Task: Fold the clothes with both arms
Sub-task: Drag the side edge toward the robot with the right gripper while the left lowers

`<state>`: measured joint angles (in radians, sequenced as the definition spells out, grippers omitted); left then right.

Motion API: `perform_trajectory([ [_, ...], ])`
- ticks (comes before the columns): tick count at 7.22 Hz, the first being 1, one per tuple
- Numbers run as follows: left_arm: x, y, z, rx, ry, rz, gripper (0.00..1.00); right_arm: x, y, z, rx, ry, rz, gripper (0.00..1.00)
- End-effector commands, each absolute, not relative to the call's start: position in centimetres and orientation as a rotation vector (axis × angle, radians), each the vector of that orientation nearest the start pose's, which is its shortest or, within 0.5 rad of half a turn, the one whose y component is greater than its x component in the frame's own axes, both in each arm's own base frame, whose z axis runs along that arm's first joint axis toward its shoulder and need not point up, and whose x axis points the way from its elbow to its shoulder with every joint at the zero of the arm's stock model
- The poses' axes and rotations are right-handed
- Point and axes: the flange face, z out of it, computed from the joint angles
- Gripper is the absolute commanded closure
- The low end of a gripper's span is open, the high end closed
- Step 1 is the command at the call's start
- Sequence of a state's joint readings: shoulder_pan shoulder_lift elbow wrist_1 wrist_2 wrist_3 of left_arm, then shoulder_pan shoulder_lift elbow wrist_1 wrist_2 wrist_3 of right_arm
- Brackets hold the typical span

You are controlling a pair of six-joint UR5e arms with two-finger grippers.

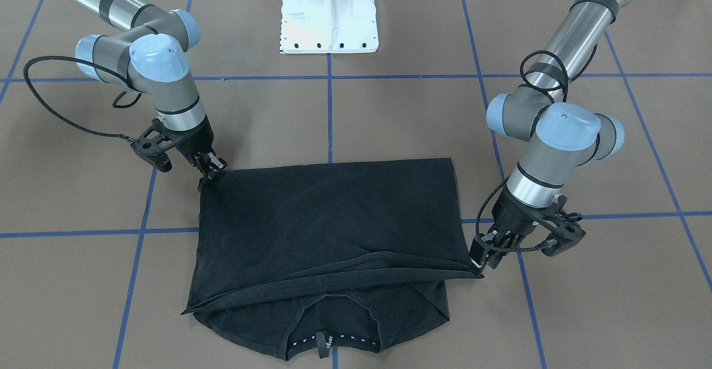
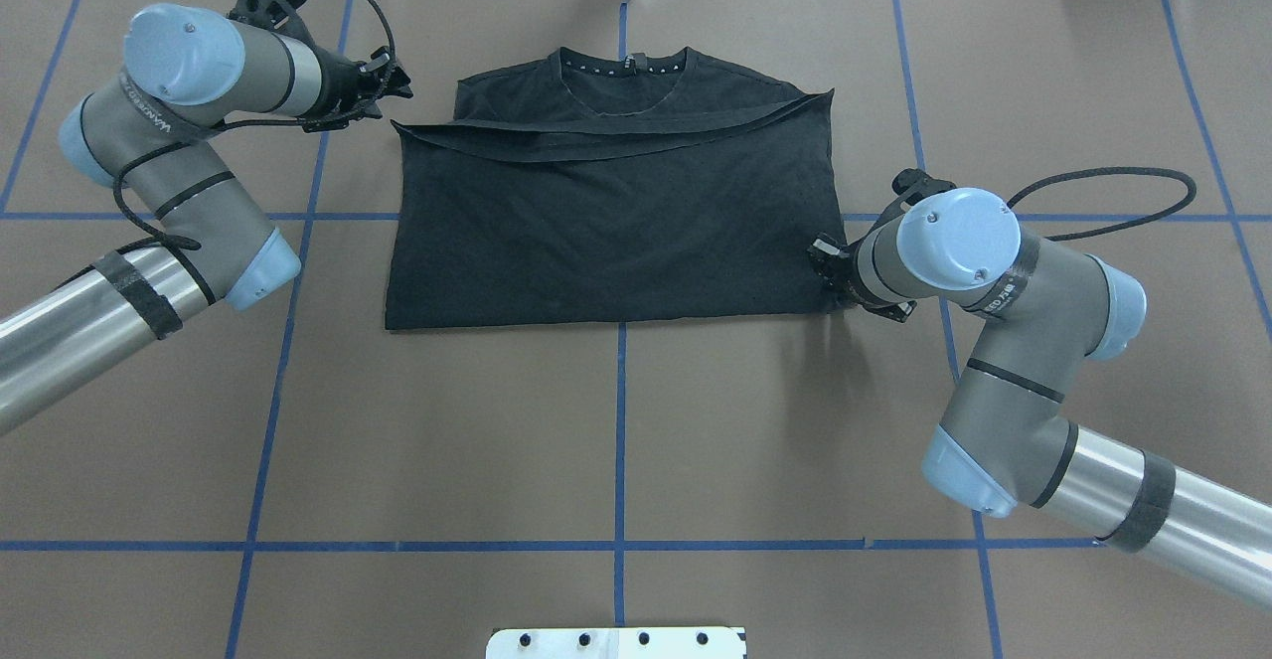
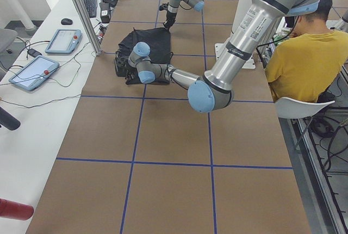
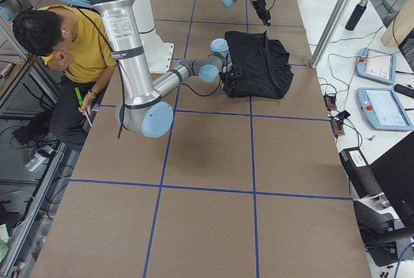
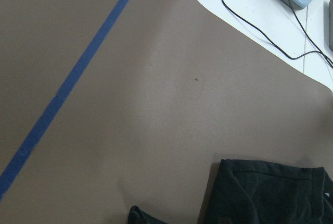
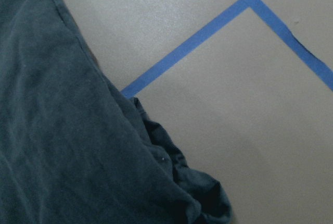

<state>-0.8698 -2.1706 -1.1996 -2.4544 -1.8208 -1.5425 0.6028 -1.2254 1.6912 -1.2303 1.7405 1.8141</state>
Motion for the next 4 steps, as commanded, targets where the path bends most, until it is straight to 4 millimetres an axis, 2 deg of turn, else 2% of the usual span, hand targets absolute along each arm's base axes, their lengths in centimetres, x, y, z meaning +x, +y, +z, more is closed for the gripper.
perform_trajectory([
  [1,40.3,-64.5,37.7,0.284,1.114,-0.610,0.45,-45.0,-45.2,37.5,-0.018,-0.858,0.725,1.00],
  [2,40.3,-64.5,37.7,0.283,1.114,-0.612,0.45,-43.0,-43.7,37.8,-0.022,-0.866,0.720,1.00],
  [3,40.2,-64.4,37.1,0.285,1.125,-0.608,0.45,-40.3,-41.2,37.4,-0.044,-0.890,0.703,1.00],
  [4,39.7,-63.9,35.3,0.296,1.157,-0.595,0.45,-38.3,-37.4,36.9,-0.086,-0.899,0.663,1.00],
])
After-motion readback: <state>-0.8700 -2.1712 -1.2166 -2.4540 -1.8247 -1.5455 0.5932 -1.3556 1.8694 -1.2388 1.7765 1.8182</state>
